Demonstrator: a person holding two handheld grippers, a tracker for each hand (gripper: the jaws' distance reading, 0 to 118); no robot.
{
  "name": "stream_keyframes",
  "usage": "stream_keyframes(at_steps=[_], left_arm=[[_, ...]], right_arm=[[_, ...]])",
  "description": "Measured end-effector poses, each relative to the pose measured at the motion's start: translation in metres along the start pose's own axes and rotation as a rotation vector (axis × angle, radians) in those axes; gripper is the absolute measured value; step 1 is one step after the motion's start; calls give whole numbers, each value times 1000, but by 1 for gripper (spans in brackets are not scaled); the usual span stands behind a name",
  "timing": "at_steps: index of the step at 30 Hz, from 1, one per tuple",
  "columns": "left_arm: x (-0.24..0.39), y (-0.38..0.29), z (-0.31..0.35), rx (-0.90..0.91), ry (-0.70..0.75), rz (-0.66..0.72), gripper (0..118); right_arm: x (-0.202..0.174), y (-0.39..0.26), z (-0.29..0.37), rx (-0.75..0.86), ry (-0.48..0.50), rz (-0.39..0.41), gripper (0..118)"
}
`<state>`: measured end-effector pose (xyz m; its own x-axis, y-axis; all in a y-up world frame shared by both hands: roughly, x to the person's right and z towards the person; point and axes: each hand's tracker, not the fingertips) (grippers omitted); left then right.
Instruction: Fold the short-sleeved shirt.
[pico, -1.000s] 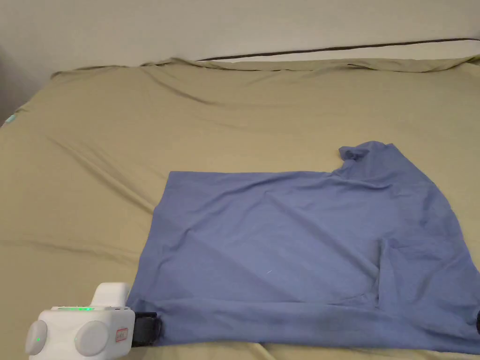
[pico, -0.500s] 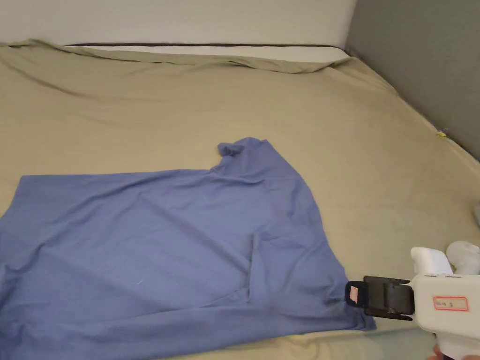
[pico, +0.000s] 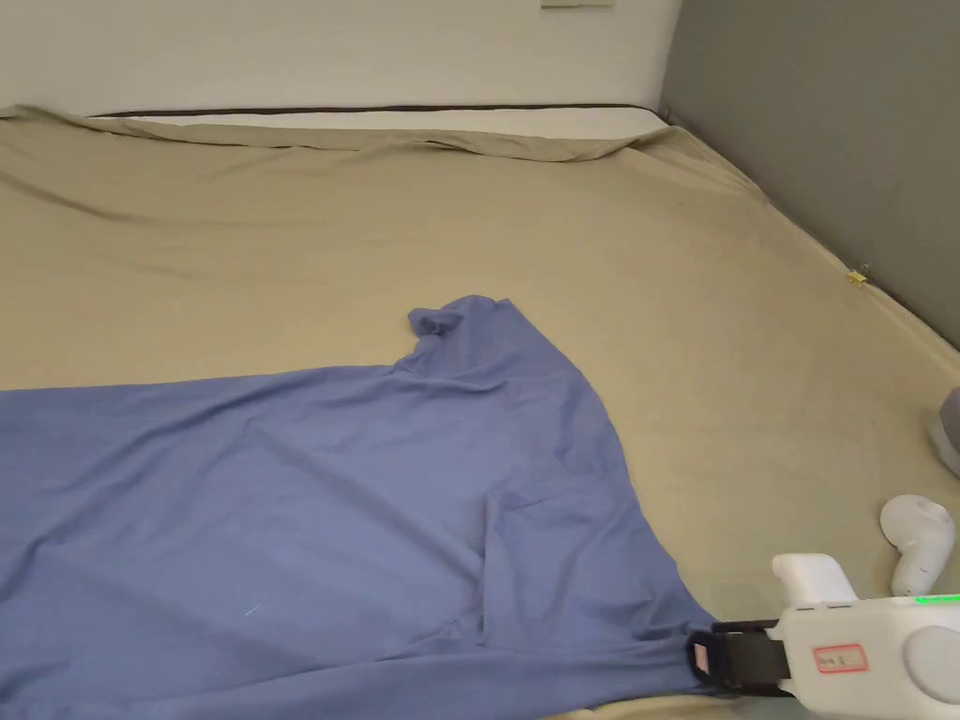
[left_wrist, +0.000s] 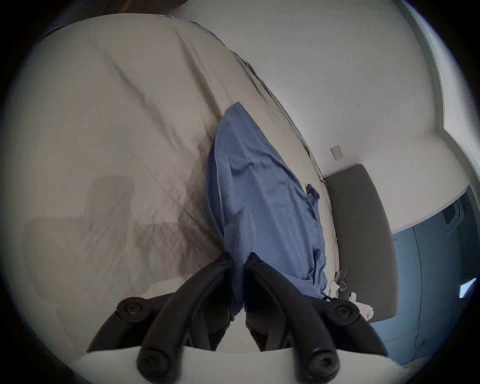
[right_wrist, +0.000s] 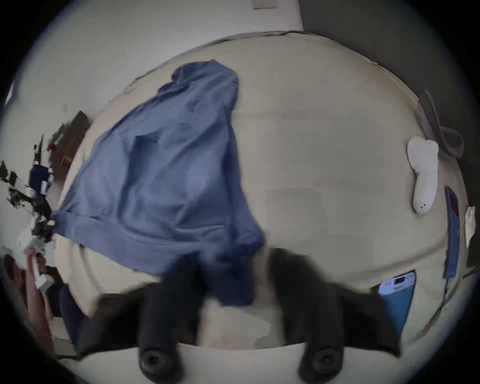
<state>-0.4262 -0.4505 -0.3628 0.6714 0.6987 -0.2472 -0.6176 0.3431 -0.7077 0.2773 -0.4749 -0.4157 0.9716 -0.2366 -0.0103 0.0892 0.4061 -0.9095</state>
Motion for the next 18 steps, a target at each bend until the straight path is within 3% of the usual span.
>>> stream_keyframes(at_steps=[1,2,5,8,9,12,15,18], left_arm=[[-1,1,-1,-2,-4,6,7],[-1,0,-3,-2,-10,15,7],[-5,-2,-4,13,-34,66,7],[-6,-1,-1,11,-82,119,7],[-6,1,1,11,-88,115,7],[-1,12,2,20,-111,139,7],[-1,31,-4,60,-174,229,7],[-5,52,-17,110,-199,359,7]], right_arm=[[-1,-2,2,3,95,-30,6],[-4,-4,4,-3,144,-57,6],[-7,-6,13,24,111,-64,6],[4,-1,33,104,258,-266,6],[5,2,38,117,298,-294,6],[-2,24,51,148,289,-278,6],[-8,59,51,176,323,-318,6],[-27,97,39,175,246,-343,6]])
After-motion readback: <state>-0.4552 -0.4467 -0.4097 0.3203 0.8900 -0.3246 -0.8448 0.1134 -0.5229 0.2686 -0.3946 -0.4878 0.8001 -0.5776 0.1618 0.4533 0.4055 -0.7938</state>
